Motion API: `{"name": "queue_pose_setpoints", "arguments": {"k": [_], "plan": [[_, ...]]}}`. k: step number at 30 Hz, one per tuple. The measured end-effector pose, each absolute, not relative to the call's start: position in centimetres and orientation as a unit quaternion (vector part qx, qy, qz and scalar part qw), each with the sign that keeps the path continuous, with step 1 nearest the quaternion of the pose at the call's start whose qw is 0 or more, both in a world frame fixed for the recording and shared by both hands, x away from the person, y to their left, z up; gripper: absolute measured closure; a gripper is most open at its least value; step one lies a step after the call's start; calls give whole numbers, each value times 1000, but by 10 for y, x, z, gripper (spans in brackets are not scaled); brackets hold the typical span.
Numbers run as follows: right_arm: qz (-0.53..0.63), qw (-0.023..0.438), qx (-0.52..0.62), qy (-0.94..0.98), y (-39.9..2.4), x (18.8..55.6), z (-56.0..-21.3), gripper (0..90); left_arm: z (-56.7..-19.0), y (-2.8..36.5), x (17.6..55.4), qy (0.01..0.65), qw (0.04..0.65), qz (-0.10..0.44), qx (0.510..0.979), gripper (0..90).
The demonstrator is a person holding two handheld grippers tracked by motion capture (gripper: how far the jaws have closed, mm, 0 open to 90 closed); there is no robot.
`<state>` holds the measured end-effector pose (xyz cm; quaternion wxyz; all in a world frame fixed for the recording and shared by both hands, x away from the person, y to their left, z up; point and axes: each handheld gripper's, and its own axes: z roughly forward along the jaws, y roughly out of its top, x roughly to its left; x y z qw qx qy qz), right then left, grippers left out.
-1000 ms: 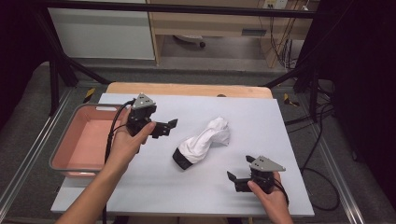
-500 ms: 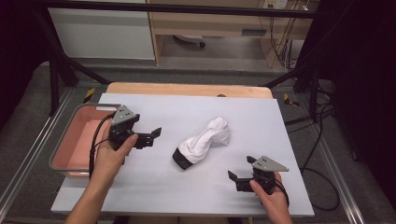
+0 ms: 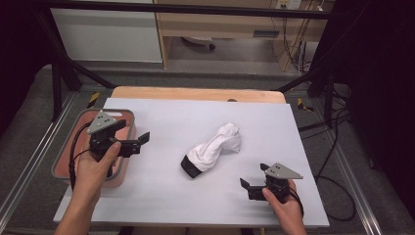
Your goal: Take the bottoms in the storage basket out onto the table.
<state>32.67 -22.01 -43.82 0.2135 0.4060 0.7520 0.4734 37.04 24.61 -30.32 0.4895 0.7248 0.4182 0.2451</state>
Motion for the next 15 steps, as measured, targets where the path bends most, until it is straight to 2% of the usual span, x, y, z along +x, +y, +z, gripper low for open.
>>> {"name": "queue_pose_setpoints", "arguments": {"k": [15], "plan": [[480, 218, 398, 751, -223, 324, -436, 54, -301, 275, 355, 440, 496, 257, 703, 43]]}}
